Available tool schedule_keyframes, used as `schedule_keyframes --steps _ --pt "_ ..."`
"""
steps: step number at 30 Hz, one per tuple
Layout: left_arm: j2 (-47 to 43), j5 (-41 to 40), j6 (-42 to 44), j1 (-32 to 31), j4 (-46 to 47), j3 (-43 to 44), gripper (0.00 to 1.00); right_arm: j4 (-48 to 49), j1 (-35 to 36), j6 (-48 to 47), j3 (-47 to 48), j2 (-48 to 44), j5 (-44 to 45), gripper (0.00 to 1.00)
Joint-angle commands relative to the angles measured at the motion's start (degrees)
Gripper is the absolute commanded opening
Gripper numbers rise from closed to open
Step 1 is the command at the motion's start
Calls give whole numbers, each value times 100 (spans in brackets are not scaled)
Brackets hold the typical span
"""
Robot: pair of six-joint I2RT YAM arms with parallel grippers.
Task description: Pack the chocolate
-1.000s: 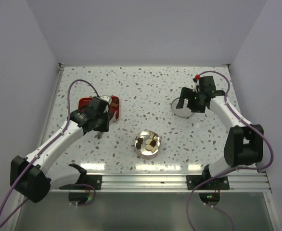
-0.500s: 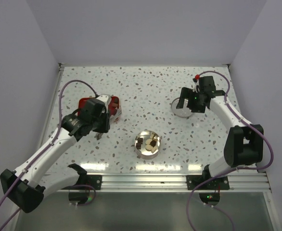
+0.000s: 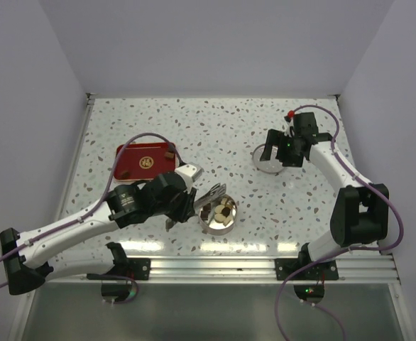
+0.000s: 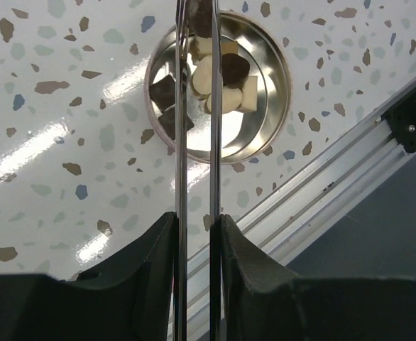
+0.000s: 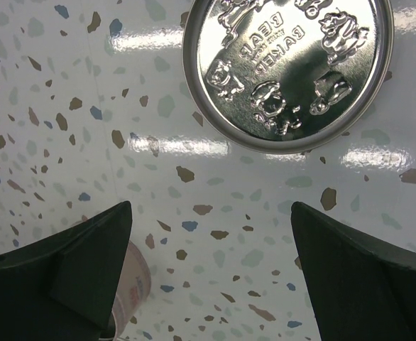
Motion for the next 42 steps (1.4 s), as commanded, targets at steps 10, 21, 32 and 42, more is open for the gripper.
schedule_keyframes --steps 10,21,32,42 --pt "-40 -422 -915 -675 0 72 36 -136 -18 -77 210 -132 -109 97" --pt "-5 -430 -889 -693 -158 178 40 -118 -18 -95 201 -97 -109 97" --pt "661 -1328 -407 279 -432 1293 37 -162 -18 -86 306 -106 -82 97" --pt "944 -923 605 2663 -36 1243 37 -206 -18 -157 219 -299 -47 97"
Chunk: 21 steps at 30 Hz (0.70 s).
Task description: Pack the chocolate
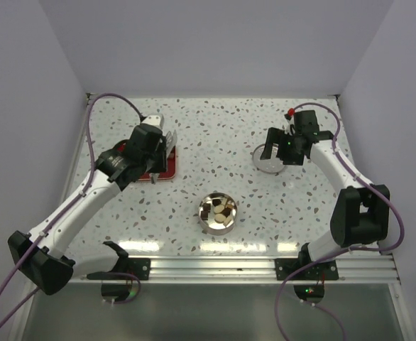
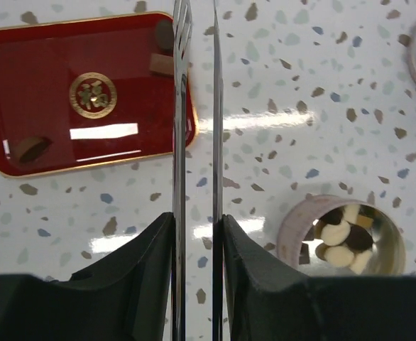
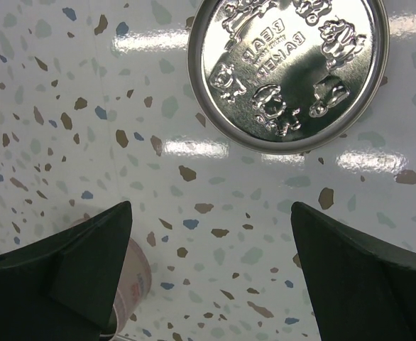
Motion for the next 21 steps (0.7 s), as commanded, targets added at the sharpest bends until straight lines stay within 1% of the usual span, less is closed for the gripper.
schedule_keyframes --steps 1,3,9,16,21 --pt "-83 104 520 526 220 -255 37 -42 -18 -73 33 -303 -43 97" --pt "-154 78 590 650 229 -562 37 -33 -18 -73 -11 -321 -25 97" --pt "-382 280 573 668 431 -1187 40 -24 -18 -73 -20 -286 -60 97" --pt "-365 122 476 668 510 -1328 42 -42 -18 -73 -20 -260 -60 97" --pt "-198 245 520 668 729 -1495 43 2 -18 -47 -99 -268 -78 97"
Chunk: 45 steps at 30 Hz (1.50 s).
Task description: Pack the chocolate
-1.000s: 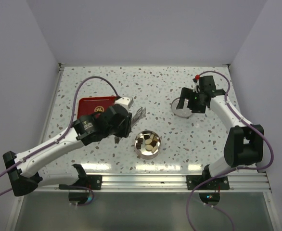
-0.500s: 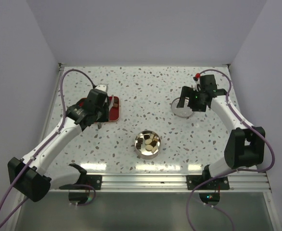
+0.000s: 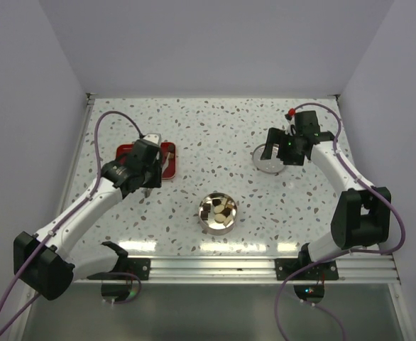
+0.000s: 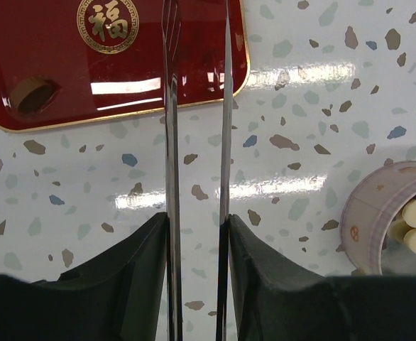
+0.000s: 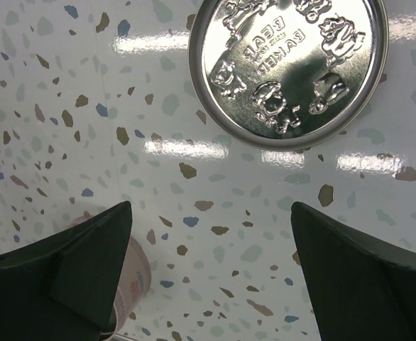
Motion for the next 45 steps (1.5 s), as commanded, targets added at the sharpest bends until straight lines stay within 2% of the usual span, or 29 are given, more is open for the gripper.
schedule_keyframes --steps 1,20,42,45 --pt "42 33 85 30 487 -153 43 -2 -18 -43 -53 -168 -67 97" --pt "535 95 103 91 980 -224 46 -11 -26 -51 -36 -150 -5 97" --pt "939 473 656 478 1446 -145 47 -29 -26 -69 -9 -106 -5 97" --pt "922 516 727 487 1454 -119 41 -29 -26 -78 -9 -106 3 97"
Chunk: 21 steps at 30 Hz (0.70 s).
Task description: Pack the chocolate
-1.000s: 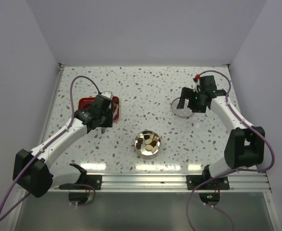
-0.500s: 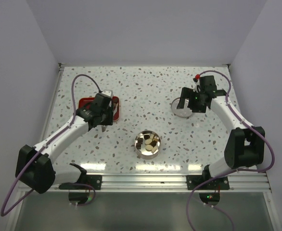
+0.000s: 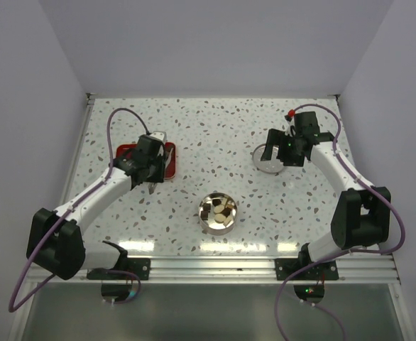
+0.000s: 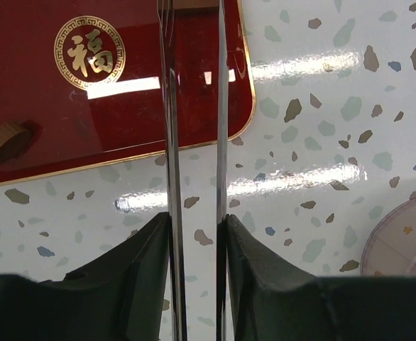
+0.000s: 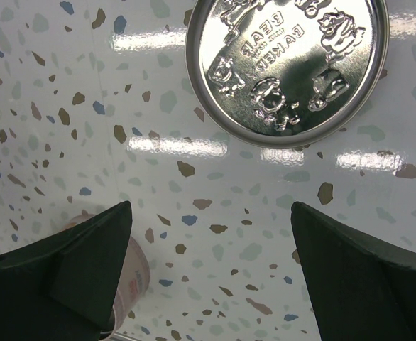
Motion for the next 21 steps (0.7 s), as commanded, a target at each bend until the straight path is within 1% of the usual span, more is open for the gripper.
schedule_keyframes --steps 1,2,4,7,16,18,21 --pt "-18 138 228 50 296 150 39 -24 -26 -69 52 -106 6 97" --pt "-44 208 246 50 296 150 34 -24 -26 -78 52 -106 -3 97" --pt "-80 296 264 50 244 194 30 -24 -26 -78 52 -106 -12 97" --pt "-159 349 299 50 24 177 29 -16 -18 -69 52 -106 -12 97" --pt "-1028 429 404 50 -819 150 29 28 -26 -43 61 -45 -73 97" --pt "-1213 507 404 50 -987 176 29 46 -18 -25 70 -27 -108 97" --pt "-1424 832 404 50 -1180 238 29 55 -27 -25 105 -1 -144 97"
